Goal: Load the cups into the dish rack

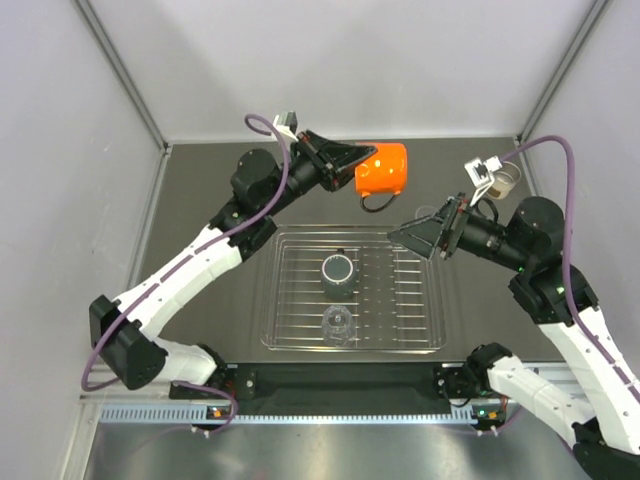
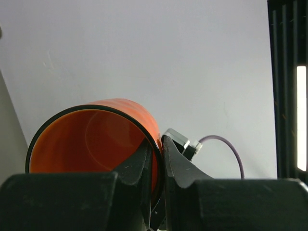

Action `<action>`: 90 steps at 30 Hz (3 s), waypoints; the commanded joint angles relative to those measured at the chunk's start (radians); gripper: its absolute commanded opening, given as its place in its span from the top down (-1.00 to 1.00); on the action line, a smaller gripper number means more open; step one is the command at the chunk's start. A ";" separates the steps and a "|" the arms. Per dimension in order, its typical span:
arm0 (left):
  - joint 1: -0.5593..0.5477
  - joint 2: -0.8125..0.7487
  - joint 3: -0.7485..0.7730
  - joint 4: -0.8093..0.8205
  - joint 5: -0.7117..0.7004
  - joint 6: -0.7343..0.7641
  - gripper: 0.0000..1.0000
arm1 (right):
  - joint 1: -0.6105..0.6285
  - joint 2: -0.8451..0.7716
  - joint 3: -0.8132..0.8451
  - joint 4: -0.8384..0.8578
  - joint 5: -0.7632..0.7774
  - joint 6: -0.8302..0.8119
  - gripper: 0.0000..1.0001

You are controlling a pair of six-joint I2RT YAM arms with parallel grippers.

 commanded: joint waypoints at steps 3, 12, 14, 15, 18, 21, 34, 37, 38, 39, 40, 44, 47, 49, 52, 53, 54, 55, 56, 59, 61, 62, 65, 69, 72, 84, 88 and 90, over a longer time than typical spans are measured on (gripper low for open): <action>-0.018 -0.096 -0.080 0.248 -0.048 -0.110 1.00 | -0.014 0.027 -0.036 0.200 -0.034 0.115 -0.95; -0.030 -0.156 -0.166 0.296 -0.054 -0.154 1.00 | -0.011 0.067 -0.102 0.358 -0.052 0.223 -0.85; -0.038 -0.158 -0.174 0.297 -0.058 -0.152 1.00 | -0.011 0.075 -0.097 0.370 -0.049 0.226 -0.81; -0.043 -0.158 -0.174 0.297 -0.061 -0.152 1.00 | -0.011 0.084 -0.096 0.373 -0.051 0.229 -0.74; -0.052 -0.153 -0.174 0.303 -0.068 -0.155 1.00 | -0.010 0.101 -0.097 0.388 -0.055 0.246 -0.63; -0.058 -0.147 -0.168 0.310 -0.066 -0.158 1.00 | -0.005 0.109 -0.100 0.387 -0.039 0.255 -0.52; -0.101 -0.119 -0.169 0.326 -0.083 -0.163 1.00 | 0.030 0.158 -0.096 0.430 -0.002 0.282 -0.11; -0.105 -0.116 -0.169 0.326 -0.078 -0.164 1.00 | 0.033 0.156 -0.102 0.427 0.030 0.282 0.07; -0.105 -0.119 -0.171 0.323 -0.078 -0.163 1.00 | 0.033 0.158 -0.103 0.425 0.037 0.282 0.13; -0.105 -0.126 -0.174 0.319 -0.080 -0.161 1.00 | 0.033 0.158 -0.102 0.425 0.040 0.282 0.30; -0.104 -0.129 -0.180 0.310 -0.080 -0.161 1.00 | 0.033 0.161 -0.102 0.424 0.041 0.284 0.41; -0.104 -0.175 -0.204 0.201 -0.081 -0.132 1.00 | 0.038 0.174 -0.085 0.424 0.040 0.282 1.00; -0.104 -0.248 -0.250 0.054 -0.126 -0.118 0.77 | 0.043 0.181 -0.073 0.413 0.063 0.279 1.00; -0.104 -0.329 -0.301 -0.067 -0.182 -0.112 -0.21 | 0.044 0.193 -0.062 0.399 0.070 0.269 1.00; -0.104 -0.467 -0.347 -0.260 -0.283 -0.098 -0.92 | 0.059 0.224 -0.014 0.326 0.106 0.229 1.00; -0.104 -0.500 -0.355 -0.310 -0.304 -0.092 -0.94 | 0.070 0.231 0.002 0.318 0.124 0.221 1.00; -0.104 -0.565 -0.361 -0.360 -0.322 -0.077 -0.97 | 0.078 0.245 0.009 0.309 0.136 0.210 1.00; -0.104 -0.598 -0.364 -0.406 -0.343 -0.072 -0.97 | 0.087 0.253 0.018 0.289 0.150 0.204 1.00; -0.104 -0.627 -0.364 -0.503 -0.383 -0.060 -0.97 | 0.113 0.265 0.039 0.274 0.184 0.197 1.00; -0.102 -0.725 -0.329 -0.732 -0.467 -0.046 -0.97 | 0.217 0.326 0.123 0.163 0.326 0.145 1.00; -0.104 -0.768 -0.274 -0.856 -0.515 -0.040 -0.95 | 0.295 0.384 0.176 0.102 0.436 0.086 1.00; -0.104 -0.776 -0.249 -0.906 -0.552 -0.028 -0.91 | 0.373 0.407 0.228 0.045 0.551 0.060 1.00; -0.104 -0.747 -0.127 -1.107 -0.594 0.039 -0.83 | 0.504 0.521 0.335 -0.067 0.773 0.045 1.00; -0.104 -0.689 0.038 -1.341 -0.643 0.138 -0.80 | 0.616 0.736 0.492 -0.211 0.987 0.092 1.00; -0.104 -0.676 0.072 -1.413 -0.653 0.230 -0.80 | 0.676 0.878 0.631 -0.329 1.112 0.150 1.00; -0.102 -0.767 0.107 -1.488 -0.713 0.465 -0.79 | 0.724 1.213 0.892 -0.631 1.204 0.408 1.00; -0.104 -0.816 0.079 -1.474 -0.750 0.520 -0.79 | 0.722 1.242 0.901 -0.658 1.198 0.437 1.00; -0.102 -0.834 0.069 -1.468 -0.756 0.534 -0.81 | 0.722 1.271 0.906 -0.659 1.180 0.433 1.00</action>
